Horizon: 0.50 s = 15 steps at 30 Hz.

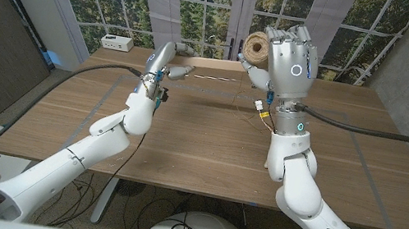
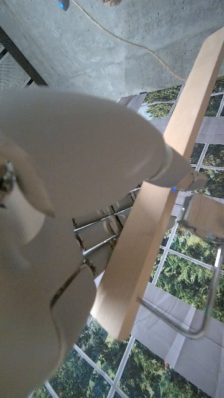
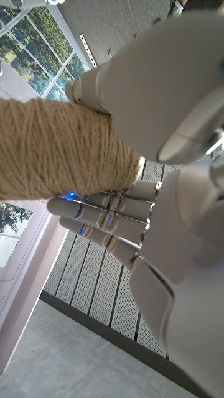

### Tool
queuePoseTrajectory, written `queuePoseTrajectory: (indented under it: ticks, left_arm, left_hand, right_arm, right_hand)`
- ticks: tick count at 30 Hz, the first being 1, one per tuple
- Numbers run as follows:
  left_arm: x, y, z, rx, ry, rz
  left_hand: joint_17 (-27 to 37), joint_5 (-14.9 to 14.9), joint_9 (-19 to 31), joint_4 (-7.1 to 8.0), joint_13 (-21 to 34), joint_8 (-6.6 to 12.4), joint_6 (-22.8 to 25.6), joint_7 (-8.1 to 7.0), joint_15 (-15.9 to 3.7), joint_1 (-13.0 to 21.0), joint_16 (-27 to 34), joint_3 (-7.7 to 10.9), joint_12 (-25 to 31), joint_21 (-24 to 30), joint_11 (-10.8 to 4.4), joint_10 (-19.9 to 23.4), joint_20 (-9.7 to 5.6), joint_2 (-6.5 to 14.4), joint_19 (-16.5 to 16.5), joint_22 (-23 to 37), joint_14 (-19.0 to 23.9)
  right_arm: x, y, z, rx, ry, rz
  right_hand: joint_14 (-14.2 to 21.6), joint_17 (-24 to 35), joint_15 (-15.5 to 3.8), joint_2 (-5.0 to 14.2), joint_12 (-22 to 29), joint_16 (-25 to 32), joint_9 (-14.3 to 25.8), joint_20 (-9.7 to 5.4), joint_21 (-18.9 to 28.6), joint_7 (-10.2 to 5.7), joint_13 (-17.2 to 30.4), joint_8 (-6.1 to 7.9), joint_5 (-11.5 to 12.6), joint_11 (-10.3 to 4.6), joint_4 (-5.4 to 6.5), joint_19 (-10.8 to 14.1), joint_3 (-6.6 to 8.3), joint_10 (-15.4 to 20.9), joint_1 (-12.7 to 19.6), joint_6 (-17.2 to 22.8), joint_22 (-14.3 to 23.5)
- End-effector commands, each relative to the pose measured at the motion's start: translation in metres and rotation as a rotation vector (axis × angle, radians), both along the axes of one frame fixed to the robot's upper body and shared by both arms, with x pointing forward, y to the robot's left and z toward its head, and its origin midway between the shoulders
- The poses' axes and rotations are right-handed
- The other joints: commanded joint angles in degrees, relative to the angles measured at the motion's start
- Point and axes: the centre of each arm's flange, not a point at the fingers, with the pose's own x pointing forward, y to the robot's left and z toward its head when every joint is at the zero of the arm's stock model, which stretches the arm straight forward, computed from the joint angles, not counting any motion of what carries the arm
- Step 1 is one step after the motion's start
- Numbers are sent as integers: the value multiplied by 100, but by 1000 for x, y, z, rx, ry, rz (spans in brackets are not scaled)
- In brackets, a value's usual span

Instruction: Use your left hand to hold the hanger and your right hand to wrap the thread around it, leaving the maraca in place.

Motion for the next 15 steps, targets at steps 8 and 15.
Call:
queuePoseTrajectory:
  ticks: [8, 15]
  left_arm:
    - [11, -17, 28, -42, 47, -13]
    - [11, -23, 38, -56, 52, -35]
  left_hand:
    - [17, -7, 106, 85, 38, 40, 308, 255, -300, 747, -11, 138, -34, 54, 30, 72, -738, 880, -30, 7, 181]
    - [14, -11, 110, 77, 38, 43, 324, 253, -302, 755, -14, 144, -44, 64, 39, 93, -747, 877, -22, 7, 206]
  right_arm:
    - [-3, -9, -50, 9, 103, -73]
    - [9, -10, -63, 24, 170, -59]
  right_hand:
    - [349, 31, -715, 1930, 3, -69, -20, -686, 78, -606, 750, 0, 25, -490, -7, -13, -54, 456, 1986, 684, -40]
    - [357, 47, -714, 1922, -48, -102, -29, -697, 108, -603, 762, -1, 23, -486, -8, -31, -75, 373, 1994, 698, -69]
